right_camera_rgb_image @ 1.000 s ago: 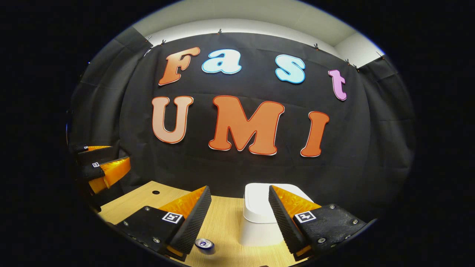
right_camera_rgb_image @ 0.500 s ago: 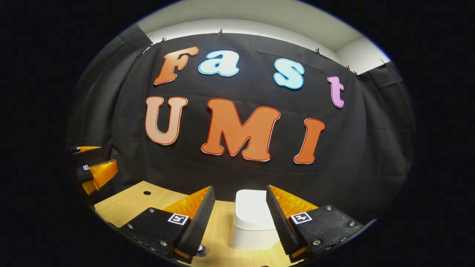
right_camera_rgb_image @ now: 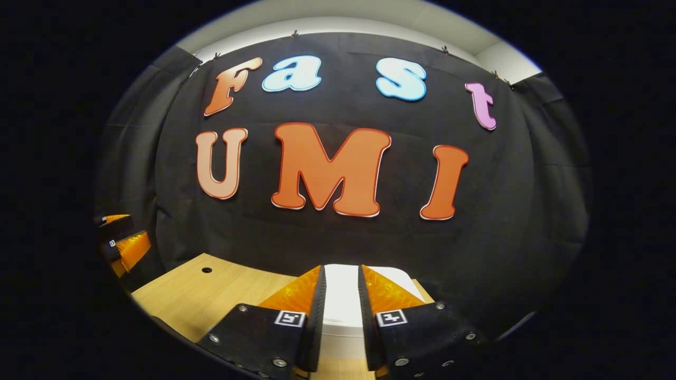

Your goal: Press the lid of the desktop garbage bin to open it, pick up the crumpled paper on the desktop and throw it into the bin, then pick up the pop can on the desktop and drop it into the bin, and finally close the garbage bin lid.

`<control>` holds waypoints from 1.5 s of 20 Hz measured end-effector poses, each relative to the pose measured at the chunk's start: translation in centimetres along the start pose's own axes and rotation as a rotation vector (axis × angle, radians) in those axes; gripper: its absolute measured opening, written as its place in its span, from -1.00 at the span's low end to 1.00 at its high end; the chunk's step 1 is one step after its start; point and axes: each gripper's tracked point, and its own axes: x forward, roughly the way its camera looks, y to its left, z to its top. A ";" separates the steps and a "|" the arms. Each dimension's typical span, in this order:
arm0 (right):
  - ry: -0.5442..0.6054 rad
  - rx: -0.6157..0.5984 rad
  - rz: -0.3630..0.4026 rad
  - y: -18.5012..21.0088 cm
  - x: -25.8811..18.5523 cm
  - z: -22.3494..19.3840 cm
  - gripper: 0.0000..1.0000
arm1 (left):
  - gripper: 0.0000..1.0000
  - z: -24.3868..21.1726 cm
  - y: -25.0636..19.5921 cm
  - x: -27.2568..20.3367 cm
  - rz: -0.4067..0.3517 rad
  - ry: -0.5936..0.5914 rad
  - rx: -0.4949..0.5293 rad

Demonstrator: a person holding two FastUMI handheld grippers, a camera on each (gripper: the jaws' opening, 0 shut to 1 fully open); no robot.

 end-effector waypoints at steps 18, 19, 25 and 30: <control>0.269 0.026 0.106 -2.9 5.8 -9.5 -0.97 | 0.99 -3.8 -2.9 -1.0 0.138 0.150 0.068; 0.284 0.025 0.106 -3.1 5.7 -9.9 -0.96 | 0.99 -4.5 -3.0 -1.4 0.140 0.170 0.070; 0.214 0.049 0.114 -2.9 5.8 -8.2 -0.98 | 0.99 -4.0 -2.2 -0.9 0.147 0.162 0.051; 0.041 0.018 0.071 -1.7 5.2 -2.8 -0.98 | 0.99 -4.3 -0.5 0.1 0.109 0.146 0.049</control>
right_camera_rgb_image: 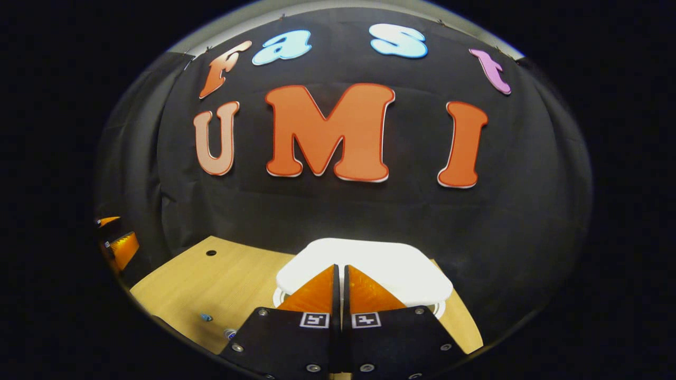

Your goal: Press the lid of the desktop garbage bin to open it, pick up the crumpled paper on the desktop and throw it into the bin, then pick up the pop can on the desktop and drop it into the bin, and finally close the garbage bin lid.

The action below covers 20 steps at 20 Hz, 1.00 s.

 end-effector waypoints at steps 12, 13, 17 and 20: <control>-0.073 0.002 0.052 9.0 -3.9 0.1 0.05 | 0.99 -4.9 2.1 4.0 -0.170 0.082 -0.042; -0.048 0.014 0.062 9.7 -4.2 -0.9 0.15 | 0.99 -5.7 1.9 4.1 -0.189 0.100 -0.041; 0.059 -0.006 0.048 11.3 -4.6 -5.1 0.60 | 1.00 -9.6 1.2 4.4 -0.221 0.217 -0.005; 0.128 -0.012 0.076 13.0 -5.3 -8.1 0.66 | 0.99 -12.3 0.8 4.1 -0.251 0.314 -0.026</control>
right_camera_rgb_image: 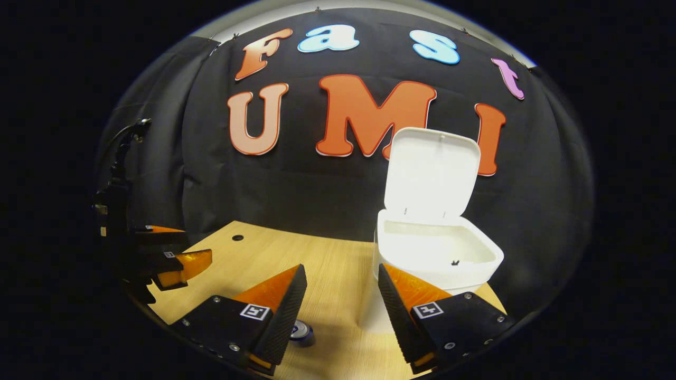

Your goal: Press the lid of the desktop garbage bin to open it, pick up the crumpled paper on the desktop and throw it into the bin, then pick up the pop can on the desktop and drop it into the bin, and finally close the garbage bin lid.

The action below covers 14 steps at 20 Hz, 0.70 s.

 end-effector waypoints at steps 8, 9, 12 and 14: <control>0.122 0.012 0.042 2.1 0.5 -5.8 0.71 | 0.90 -7.4 -0.5 2.4 -0.038 0.256 -0.053; 0.140 0.012 0.055 2.5 0.8 -6.7 0.72 | 0.90 -8.4 -0.9 2.8 -0.053 0.294 -0.060; 0.196 -0.001 0.096 3.4 0.8 -9.4 0.81 | 0.92 -10.4 -1.8 3.9 -0.093 0.411 -0.099; 0.231 -0.014 0.117 3.9 0.9 -11.0 0.99 | 1.00 -10.7 -2.0 4.8 -0.105 0.464 -0.105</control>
